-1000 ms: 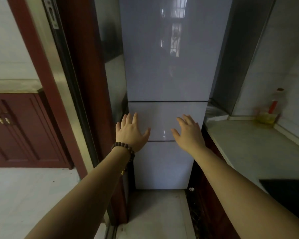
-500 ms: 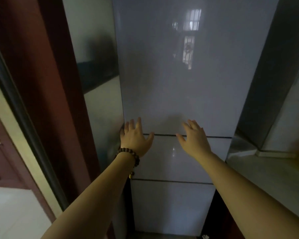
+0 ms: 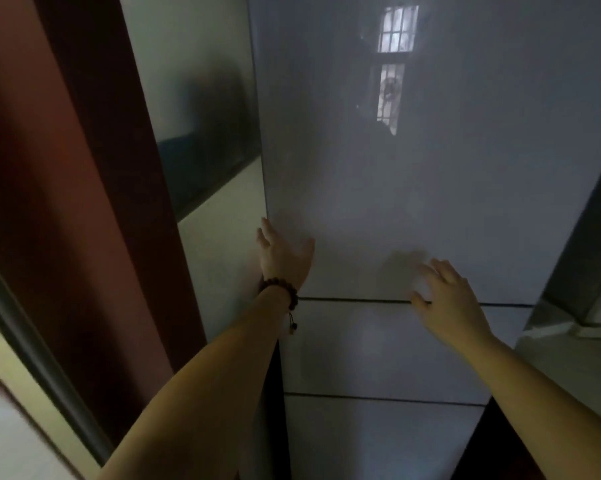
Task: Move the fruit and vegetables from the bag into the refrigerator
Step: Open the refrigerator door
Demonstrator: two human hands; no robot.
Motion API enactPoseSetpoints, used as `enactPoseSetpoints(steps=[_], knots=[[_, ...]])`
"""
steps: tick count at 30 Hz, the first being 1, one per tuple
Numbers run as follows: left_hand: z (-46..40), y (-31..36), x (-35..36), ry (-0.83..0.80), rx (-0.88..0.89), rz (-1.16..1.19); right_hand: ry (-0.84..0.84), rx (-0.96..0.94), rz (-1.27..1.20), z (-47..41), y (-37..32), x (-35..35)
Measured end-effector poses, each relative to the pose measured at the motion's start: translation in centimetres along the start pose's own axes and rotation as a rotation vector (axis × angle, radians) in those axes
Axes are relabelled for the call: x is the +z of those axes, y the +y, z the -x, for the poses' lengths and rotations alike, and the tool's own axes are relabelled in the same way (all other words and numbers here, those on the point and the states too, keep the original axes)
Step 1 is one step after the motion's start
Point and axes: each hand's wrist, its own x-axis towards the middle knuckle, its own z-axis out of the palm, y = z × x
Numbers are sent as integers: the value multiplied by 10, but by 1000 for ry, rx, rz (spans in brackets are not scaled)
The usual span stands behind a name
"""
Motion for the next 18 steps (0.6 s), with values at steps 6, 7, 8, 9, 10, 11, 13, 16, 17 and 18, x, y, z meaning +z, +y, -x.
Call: enactPoseSetpoints(steps=[6,7,8,9,10,11,13,16,17,18], knots=[[-50,0,10,50,-11,287,12,35,0,4,10,7],[-52,-1,11,72,-20,296,23,45,3,6,13,7],[-53,-3,12,97,-27,286,33,58,8,8,16,7],[-52,-5,12,114,-40,254,39,77,15,10,19,6],[-53,-7,12,119,-50,224,42,101,21,14,21,4],[-52,-6,11,114,-64,198,44,124,23,19,23,3],[-50,-3,7,103,-75,164,55,154,16,30,25,-2],[-34,0,0,133,-40,154,54,201,30,48,25,-11],[-23,0,-3,149,-24,161,52,212,38,54,26,-15],[-13,-2,-5,168,-3,173,52,222,40,60,27,-19]])
